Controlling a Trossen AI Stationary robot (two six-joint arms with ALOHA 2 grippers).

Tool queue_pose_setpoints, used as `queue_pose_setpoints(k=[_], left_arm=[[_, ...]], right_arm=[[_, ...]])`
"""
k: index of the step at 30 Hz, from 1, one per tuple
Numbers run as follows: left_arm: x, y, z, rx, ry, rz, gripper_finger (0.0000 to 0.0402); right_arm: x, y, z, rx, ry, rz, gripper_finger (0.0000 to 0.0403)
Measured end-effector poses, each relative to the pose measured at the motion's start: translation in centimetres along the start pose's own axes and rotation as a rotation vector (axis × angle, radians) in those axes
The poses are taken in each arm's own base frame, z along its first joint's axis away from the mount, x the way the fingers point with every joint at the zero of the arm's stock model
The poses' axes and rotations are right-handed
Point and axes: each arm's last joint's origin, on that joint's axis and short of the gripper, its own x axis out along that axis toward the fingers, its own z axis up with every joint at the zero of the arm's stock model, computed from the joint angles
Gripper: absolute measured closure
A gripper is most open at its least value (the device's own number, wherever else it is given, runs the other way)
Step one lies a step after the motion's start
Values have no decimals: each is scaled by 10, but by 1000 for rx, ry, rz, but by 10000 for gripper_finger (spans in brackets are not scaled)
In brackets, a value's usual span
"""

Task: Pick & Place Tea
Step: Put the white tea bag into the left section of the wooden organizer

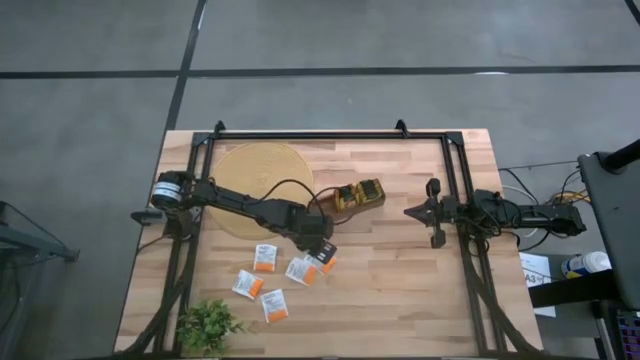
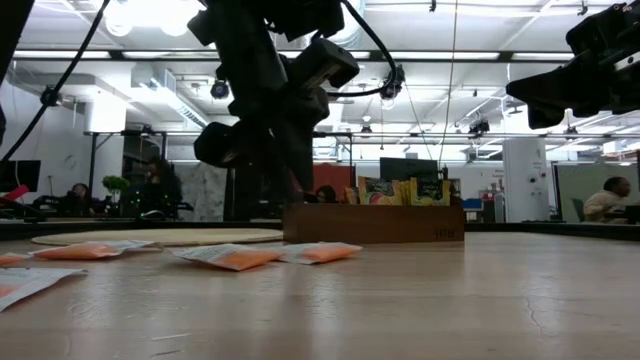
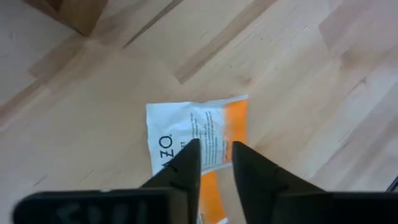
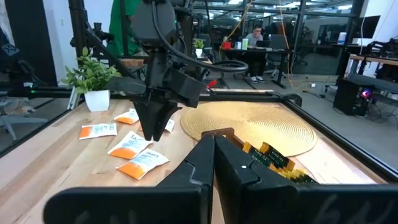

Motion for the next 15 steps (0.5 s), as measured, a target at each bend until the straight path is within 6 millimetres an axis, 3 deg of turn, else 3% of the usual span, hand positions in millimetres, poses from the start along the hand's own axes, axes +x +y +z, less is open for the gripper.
queue_pose_setpoints(k=[7, 15], left_arm=[[-1, -4, -5, -16, 51, -27, 249], [-2, -8, -5, 29, 97, -34, 239]], right_arm=[[0, 0, 0, 0, 0, 0, 394], [0, 0, 0, 0, 0, -1, 394]])
